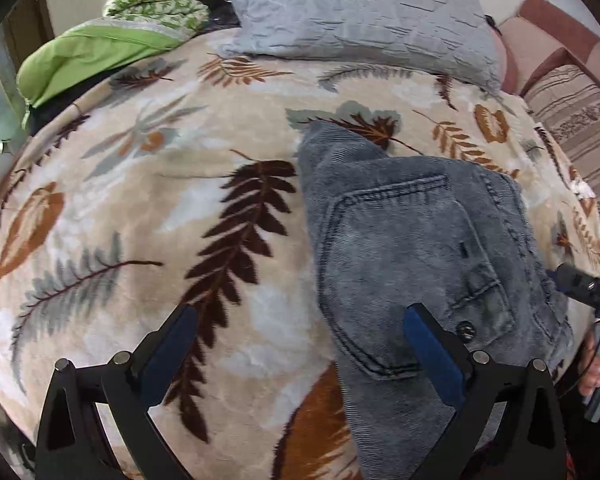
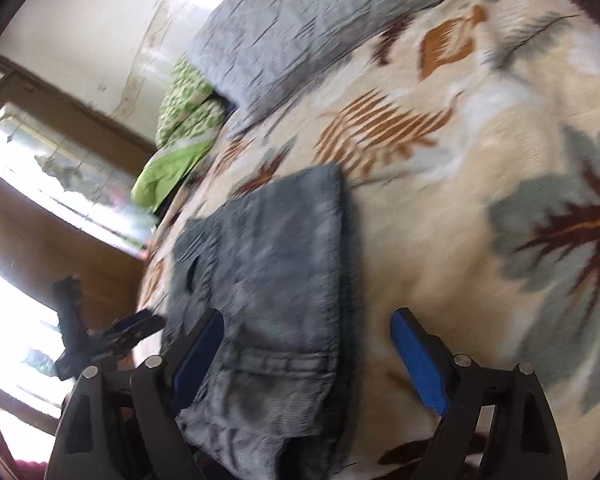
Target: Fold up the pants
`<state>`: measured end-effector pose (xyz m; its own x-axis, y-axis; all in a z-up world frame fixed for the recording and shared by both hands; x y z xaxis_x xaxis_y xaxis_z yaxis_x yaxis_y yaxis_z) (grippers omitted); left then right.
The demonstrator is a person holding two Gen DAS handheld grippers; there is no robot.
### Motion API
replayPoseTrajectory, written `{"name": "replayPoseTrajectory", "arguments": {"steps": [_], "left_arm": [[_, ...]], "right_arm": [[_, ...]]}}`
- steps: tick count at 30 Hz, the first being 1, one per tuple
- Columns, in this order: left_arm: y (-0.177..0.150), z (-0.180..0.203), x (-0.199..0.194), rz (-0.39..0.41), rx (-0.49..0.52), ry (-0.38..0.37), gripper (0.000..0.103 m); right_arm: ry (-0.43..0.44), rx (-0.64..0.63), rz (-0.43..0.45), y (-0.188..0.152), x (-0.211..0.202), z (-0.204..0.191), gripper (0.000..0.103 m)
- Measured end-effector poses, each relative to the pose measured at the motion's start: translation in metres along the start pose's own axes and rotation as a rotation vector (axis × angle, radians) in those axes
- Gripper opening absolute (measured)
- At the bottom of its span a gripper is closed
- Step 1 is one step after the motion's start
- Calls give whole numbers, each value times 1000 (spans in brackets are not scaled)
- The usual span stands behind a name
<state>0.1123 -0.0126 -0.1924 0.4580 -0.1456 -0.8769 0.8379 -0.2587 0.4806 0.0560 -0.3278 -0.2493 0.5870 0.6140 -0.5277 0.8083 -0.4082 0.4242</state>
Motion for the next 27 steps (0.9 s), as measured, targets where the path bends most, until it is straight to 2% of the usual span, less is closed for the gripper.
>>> {"name": "replayPoseTrajectory", "arguments": {"steps": [3, 7, 8, 12, 18, 22, 24, 25, 26, 27], "left_arm": [[-4, 9, 7, -53, 23, -128, 102], [-5, 18, 23, -107, 23, -207, 102], [-2, 19, 26, -119, 11, -255, 102], [11, 28, 36, -153, 7, -405, 102], [24, 29, 48, -131, -22, -477, 99], [25, 29, 48, -103, -25, -476, 84], [24, 29, 44, -83, -2, -456, 76], [24, 29, 43, -74, 5, -451, 66], [23, 28, 42, -64, 13, -434, 55], [23, 27, 40, -59, 17, -430, 53]], "right_arm": [[-16, -70, -66, -9, 12, -15, 88], [-17, -66, -113, -13, 19, -21, 88], [-11, -56, -127, -12, 20, -21, 88], [102, -9, -189, -2, 30, -24, 83], [326, 140, -198, 12, 52, -3, 83], [341, 117, -183, 9, 51, -5, 82], [318, 89, -178, 6, 50, -10, 73], [289, 75, -180, 4, 49, -10, 58], [256, 68, -178, 3, 47, -10, 49], [244, 79, -167, 2, 45, -8, 46]]}}
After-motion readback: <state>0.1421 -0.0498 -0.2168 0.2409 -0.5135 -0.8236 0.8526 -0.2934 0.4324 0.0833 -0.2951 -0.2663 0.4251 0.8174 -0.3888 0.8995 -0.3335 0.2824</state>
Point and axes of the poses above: each gripper's, at about its wrist camera, not at the fingertips, and x roughly the way its jaws point, z to its right, y to its top, the point moved 2 cm from there along x, roughly the way its jaws point, and after that the axes turned 5 degrees about y, right-handed, at the moved point
